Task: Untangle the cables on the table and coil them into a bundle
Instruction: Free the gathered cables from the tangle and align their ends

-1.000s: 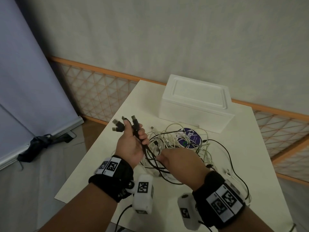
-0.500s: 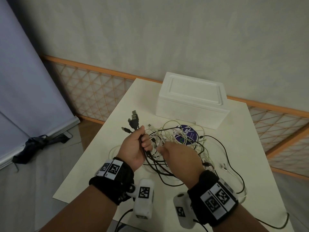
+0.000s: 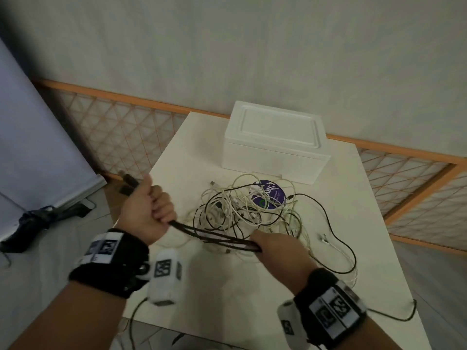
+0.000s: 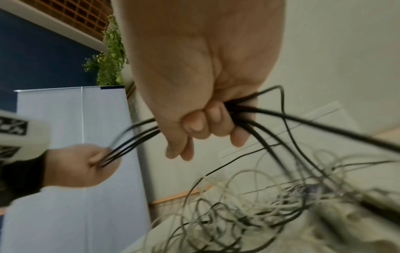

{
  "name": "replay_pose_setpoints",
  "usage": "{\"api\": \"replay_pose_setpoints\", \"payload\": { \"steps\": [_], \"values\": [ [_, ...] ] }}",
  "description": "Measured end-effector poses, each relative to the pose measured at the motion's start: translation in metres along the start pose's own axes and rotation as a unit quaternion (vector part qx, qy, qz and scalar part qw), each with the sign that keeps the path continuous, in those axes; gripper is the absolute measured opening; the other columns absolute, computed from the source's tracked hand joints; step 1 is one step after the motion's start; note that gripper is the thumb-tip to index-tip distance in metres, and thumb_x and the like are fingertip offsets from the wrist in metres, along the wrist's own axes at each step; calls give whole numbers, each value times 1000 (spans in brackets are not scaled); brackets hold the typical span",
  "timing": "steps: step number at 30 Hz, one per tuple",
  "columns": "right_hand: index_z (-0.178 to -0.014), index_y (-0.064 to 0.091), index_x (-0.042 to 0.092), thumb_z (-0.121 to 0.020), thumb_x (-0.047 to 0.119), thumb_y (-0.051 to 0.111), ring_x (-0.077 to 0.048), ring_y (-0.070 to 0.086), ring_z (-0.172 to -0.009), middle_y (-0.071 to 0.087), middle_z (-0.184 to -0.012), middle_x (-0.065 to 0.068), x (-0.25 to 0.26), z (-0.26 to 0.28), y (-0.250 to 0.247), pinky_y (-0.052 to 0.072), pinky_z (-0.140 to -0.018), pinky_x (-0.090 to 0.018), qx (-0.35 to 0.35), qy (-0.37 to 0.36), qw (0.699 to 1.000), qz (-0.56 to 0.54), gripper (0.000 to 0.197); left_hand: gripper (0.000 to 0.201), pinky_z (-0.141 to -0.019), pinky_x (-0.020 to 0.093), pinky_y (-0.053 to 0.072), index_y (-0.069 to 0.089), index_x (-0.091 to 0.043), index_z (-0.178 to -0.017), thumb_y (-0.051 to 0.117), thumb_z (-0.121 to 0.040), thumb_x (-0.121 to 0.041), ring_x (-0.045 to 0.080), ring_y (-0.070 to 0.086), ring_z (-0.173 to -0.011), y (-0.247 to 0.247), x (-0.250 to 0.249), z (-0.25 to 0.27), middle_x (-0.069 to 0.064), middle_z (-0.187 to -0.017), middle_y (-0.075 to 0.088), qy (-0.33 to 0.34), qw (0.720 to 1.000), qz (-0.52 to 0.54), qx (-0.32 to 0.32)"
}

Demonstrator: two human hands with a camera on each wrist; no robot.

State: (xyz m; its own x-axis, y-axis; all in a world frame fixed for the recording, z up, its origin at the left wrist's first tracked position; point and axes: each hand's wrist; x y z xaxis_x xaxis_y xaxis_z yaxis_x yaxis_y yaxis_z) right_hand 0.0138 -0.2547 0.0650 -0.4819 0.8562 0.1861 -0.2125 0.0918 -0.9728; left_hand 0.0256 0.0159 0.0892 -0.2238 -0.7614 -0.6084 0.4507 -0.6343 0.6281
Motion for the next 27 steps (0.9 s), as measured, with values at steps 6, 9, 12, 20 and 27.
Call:
{"api": "replay_pose_setpoints", "payload": {
  "steps": [6,9,12,20,27],
  "values": [
    [-64,64,25,-79,40,47,-19,57,-45,57,-49,4,-46,19,-7,43,-45,-29,-138,-8,988,64,27,49,-32,17,13,25,-23,-58,38,-98,-48,8,17,-28,-67,-6,-9,-8,-39,22,-13,989,34,-142],
    [-65,58,24,-80,55,59,-13,53,-51,52,-53,4,-45,26,3,39,-48,-27,-68,30,994,83,34,47,-29,16,15,22,-22,-60,45,-99,-35,8,18,-26,-78,16,-14,-7,-37,21,-34,986,-3,-164],
    [-75,52,24,-64,91,35,-11,49,-70,48,-66,6,-58,37,20,35,-57,-26,104,96,989,49,69,42,-31,15,16,26,-20,-62,48,-98,-20,8,19,-26,-78,41,-16,-6,-35,20,-51,985,-26,-161],
    [-119,60,35,-46,102,24,4,49,-103,53,-114,22,-64,11,1,37,-90,-19,104,73,977,-171,105,42,-50,27,24,27,-19,-62,46,-100,-23,13,25,-45,-70,70,-26,-3,-43,28,-105,979,-10,-176],
    [-104,67,16,-93,21,52,-14,60,-93,68,-102,1,26,-75,-19,46,-85,-30,31,-93,983,-154,19,29,-51,29,53,51,-11,-72,58,-95,-27,18,52,-44,-45,74,-37,4,-48,52,-87,972,-38,-213]
  ]
}}
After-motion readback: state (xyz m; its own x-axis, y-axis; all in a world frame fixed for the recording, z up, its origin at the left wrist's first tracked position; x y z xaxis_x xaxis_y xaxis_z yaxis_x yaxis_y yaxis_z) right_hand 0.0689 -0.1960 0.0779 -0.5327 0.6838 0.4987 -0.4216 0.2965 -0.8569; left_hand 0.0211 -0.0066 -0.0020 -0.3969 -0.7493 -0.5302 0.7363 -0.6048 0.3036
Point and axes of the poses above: each hand's wrist, its own z-axis away from the middle knuckle, its own y-axis out of the palm, x = y × z
